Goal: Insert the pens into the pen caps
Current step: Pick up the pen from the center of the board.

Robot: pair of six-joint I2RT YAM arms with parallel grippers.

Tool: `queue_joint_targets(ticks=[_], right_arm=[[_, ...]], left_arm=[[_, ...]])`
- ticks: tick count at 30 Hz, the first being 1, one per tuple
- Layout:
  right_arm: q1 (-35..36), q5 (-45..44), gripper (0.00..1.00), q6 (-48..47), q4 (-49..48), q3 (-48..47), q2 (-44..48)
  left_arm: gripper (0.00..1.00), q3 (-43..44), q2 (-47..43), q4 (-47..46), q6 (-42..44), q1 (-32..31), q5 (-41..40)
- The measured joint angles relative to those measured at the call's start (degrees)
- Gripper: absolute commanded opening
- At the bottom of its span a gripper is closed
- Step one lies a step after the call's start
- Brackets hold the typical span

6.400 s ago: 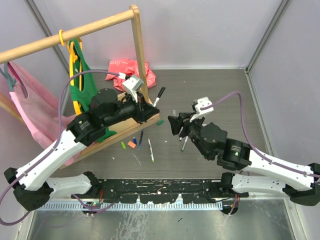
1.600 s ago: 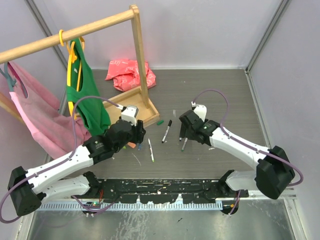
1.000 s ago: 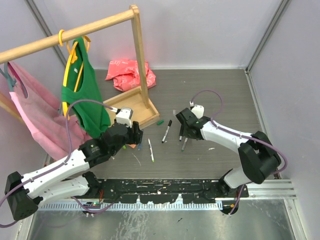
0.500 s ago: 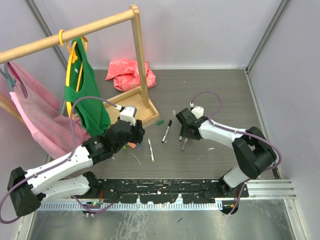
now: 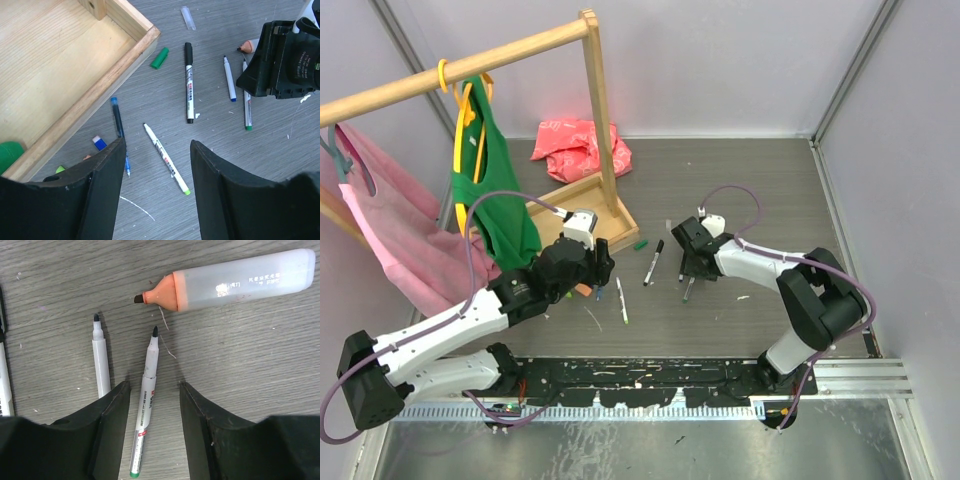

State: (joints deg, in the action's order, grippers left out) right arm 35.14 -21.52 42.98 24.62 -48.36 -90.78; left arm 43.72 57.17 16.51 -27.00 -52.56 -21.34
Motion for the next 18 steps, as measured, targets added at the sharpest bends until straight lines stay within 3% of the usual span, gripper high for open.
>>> queue_joint_targets(ticks=[10, 14, 18], right_arm=[[0.0, 0.96, 0.26, -1.09, -1.01, -1.07, -1.31], [0.0, 1.46, 0.03, -1.49, -1.55, -1.29, -1.62], [0.0, 1.44, 0.0, -2.21, -1.53, -1.36, -1.49]], left_arm=[[0.55, 0.0, 0.57, -0.04, -0.59, 0.0, 0.09], [0.55, 0.0, 1.11, -0.09, -0.59, 0.0, 0.09], [0.56, 0.0, 1.27, -0.09, -0.68, 0.0, -0.09]])
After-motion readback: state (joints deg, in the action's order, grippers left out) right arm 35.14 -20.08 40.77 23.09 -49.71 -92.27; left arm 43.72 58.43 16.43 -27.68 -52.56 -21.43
